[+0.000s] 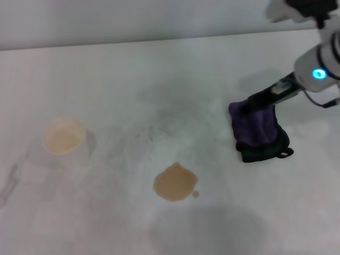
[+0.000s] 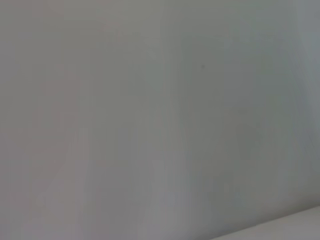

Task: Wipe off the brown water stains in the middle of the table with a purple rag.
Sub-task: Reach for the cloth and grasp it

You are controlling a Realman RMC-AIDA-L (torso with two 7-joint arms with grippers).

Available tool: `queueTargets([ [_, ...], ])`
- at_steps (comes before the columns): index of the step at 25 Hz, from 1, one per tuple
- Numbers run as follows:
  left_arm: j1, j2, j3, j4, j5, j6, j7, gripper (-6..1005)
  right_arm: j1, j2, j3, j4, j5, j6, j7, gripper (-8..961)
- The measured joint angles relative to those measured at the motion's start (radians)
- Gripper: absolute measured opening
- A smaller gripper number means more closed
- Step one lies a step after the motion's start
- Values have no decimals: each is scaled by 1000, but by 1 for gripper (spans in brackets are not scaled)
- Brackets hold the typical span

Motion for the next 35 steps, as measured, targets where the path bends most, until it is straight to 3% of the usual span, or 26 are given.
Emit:
queueTargets([
  [5, -10, 1, 0, -18, -2, -1, 0, 893, 78, 1, -104, 16, -75, 45, 103, 660],
  [11, -21, 2, 0, -32, -2, -1, 4, 891, 132, 2, -149, 113, -180, 37, 164, 661],
  [24, -31, 1, 0, -44, -2, -3, 7, 892, 148, 4, -158, 253, -181, -77, 154, 634],
  [34, -42, 0, 0, -44, -2, -24, 7, 891, 182, 6, -166, 311, -186, -84, 130, 600],
  [35, -46, 0, 0, -44, -3, -28, 7, 891, 186, 6, -172, 315, -186, -84, 130, 561],
])
